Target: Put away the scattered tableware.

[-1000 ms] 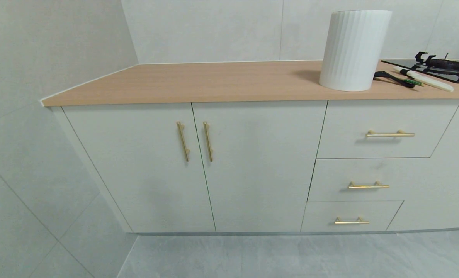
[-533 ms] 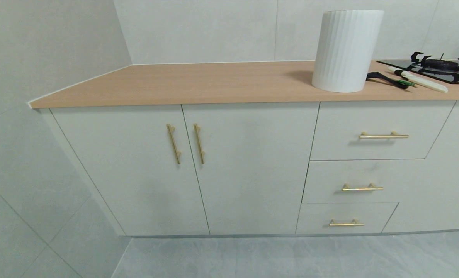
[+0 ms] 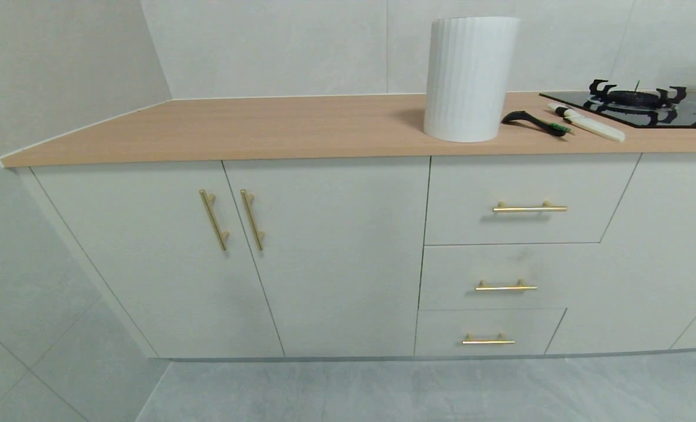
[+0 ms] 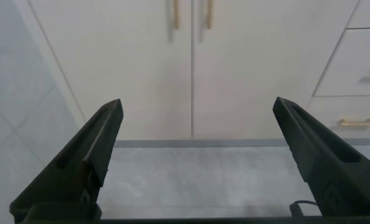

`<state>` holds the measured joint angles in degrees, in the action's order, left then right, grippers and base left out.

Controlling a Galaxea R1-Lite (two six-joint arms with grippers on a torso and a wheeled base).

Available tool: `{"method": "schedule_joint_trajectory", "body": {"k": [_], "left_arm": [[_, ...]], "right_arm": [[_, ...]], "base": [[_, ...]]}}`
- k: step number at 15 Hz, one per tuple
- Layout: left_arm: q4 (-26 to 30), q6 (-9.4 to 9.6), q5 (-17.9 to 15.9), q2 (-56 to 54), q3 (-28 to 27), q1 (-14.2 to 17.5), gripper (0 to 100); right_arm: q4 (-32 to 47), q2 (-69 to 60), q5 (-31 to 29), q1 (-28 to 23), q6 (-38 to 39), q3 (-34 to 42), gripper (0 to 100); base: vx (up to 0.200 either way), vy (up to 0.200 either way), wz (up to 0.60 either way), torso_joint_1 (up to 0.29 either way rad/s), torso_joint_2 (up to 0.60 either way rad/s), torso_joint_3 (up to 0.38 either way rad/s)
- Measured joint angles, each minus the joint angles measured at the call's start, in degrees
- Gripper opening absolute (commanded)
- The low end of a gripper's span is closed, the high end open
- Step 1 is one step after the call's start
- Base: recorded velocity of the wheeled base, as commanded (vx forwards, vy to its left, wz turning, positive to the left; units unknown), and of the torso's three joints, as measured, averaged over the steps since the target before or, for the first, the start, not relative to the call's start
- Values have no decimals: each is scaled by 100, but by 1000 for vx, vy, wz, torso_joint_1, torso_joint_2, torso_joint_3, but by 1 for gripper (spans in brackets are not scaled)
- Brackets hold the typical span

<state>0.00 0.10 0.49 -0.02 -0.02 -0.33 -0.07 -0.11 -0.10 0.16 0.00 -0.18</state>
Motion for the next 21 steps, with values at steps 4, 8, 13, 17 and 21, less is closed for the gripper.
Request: {"method": "schedule_joint_trajectory", "body": {"k": [4,8,13,17,21], "left_arm": [[0,0,0,-2,2,2,100],[0,0,0,-2,2,0,100],[2,-2,0,-2,2,0,100],[0,0,2,-2,0,0,100],[0,-5,2,-2,2,-5,100]], "right_arm": [[0,0,0,2,2,0,100],[0,1,0,5,2,0,100],[0,1,0,-2,0,0,100],[0,1,0,-5,0,0,100],[0,4,0,-2,2,0,100]], "base": [[0,-50,0,3,1,2],[0,0,0,0,0,0],[80,0,0,1,2,2],[200,0,0,-1,0,4],[100,0,0,1,0,1]]}}
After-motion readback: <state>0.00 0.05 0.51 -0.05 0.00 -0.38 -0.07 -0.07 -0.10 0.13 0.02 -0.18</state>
